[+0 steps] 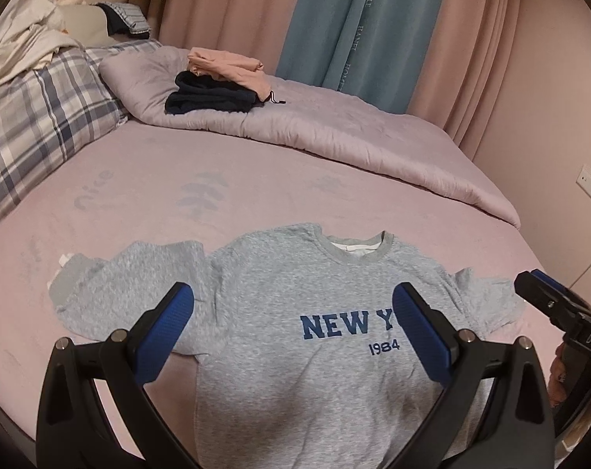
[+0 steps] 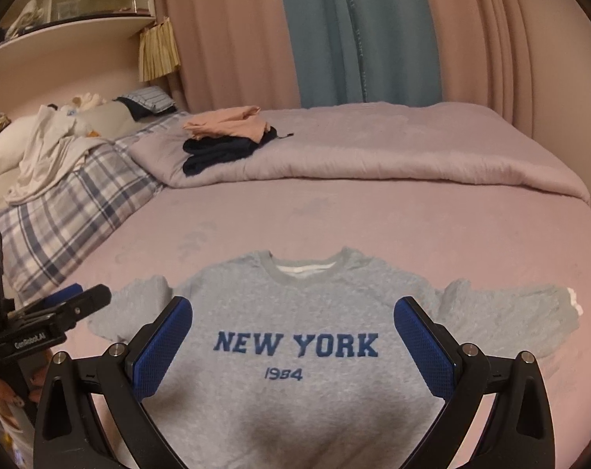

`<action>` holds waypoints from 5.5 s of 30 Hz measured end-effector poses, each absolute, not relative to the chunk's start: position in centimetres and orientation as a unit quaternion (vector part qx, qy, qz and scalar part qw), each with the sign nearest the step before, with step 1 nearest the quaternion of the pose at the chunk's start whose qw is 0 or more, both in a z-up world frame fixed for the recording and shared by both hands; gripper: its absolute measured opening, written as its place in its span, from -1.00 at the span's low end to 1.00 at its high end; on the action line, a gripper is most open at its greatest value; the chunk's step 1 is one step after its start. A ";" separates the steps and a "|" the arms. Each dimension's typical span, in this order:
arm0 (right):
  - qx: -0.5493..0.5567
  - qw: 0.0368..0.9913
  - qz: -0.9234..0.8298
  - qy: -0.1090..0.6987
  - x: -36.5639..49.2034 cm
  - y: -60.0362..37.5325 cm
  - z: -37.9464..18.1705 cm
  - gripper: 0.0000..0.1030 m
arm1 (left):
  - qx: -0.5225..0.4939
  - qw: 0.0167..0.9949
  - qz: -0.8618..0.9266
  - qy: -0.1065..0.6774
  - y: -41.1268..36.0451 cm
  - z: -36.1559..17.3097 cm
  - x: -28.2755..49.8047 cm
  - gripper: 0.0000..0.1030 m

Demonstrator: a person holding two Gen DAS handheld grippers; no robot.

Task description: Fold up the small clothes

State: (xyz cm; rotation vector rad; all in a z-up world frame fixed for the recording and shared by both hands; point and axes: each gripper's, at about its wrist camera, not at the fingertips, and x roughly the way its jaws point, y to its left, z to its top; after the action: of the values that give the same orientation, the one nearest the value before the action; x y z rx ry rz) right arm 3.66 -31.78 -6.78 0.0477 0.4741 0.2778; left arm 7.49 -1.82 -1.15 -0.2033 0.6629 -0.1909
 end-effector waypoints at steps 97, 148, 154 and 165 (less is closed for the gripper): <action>0.224 0.938 -0.080 0.254 5.7 -48.7 -9.8 0.99 | -0.081 0.901 -0.104 0.414 -3.7 -6.3 10.4 0.92; 0.387 0.867 -0.228 0.216 7.0 -64.3 -17.8 -0.57 | -0.099 0.860 -0.159 0.474 -9.4 -8.3 11.1 0.60; 0.344 0.881 -0.240 0.217 8.1 -62.8 -16.7 -0.57 | -0.080 0.872 -0.132 0.465 -10.5 -7.6 10.6 0.54; 0.299 0.916 -0.202 0.177 6.3 -60.2 -13.7 -0.57 | -0.077 0.875 -0.140 0.457 -11.6 -6.4 10.3 0.54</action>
State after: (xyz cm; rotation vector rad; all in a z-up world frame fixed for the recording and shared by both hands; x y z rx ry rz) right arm 6.31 -60.16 -13.72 0.6156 0.3645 -0.4151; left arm 10.31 -11.62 -6.35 -0.1598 0.9541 -0.2922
